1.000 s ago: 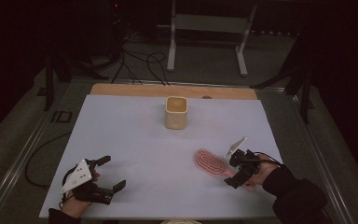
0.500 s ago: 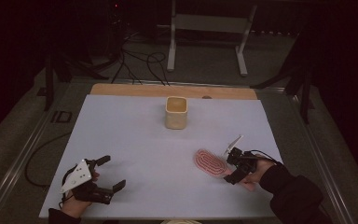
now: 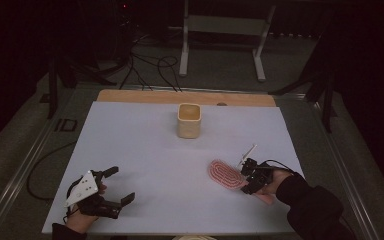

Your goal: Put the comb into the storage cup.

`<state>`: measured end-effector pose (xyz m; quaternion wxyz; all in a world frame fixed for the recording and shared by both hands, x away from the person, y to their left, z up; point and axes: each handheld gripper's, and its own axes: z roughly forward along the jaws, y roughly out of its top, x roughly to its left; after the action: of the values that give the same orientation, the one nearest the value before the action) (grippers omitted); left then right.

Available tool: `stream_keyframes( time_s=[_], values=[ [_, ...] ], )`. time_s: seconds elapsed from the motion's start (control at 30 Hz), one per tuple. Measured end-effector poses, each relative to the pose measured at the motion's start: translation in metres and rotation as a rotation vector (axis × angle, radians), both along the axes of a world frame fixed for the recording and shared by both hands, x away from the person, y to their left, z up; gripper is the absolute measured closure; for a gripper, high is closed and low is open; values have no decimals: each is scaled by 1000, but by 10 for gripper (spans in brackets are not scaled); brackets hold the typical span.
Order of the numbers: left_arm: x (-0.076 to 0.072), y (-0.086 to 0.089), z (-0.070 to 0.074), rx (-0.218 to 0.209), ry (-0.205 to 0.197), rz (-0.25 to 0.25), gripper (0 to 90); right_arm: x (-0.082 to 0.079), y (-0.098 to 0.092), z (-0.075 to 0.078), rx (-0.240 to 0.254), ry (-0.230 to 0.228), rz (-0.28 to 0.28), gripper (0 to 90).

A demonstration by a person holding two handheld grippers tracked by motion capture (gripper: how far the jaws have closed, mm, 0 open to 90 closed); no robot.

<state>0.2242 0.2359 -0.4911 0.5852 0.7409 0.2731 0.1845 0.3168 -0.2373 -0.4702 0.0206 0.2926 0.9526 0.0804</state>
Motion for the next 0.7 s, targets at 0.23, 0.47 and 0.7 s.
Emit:
stream_keyframes(
  time_s=[0.23, 0.47, 0.7],
  values=[
    [0, 0, 0, 3, -1, 1, 1, 3, 2, -5, -11, 18, 5, 593],
    [0, 0, 0, 5, -2, 2, 1, 5, 6, -7, -37, 21, -7, 636],
    [0, 0, 0, 7, -2, 2, 1, 5, 7, -15, -60, 37, -11, 651]
  ],
)
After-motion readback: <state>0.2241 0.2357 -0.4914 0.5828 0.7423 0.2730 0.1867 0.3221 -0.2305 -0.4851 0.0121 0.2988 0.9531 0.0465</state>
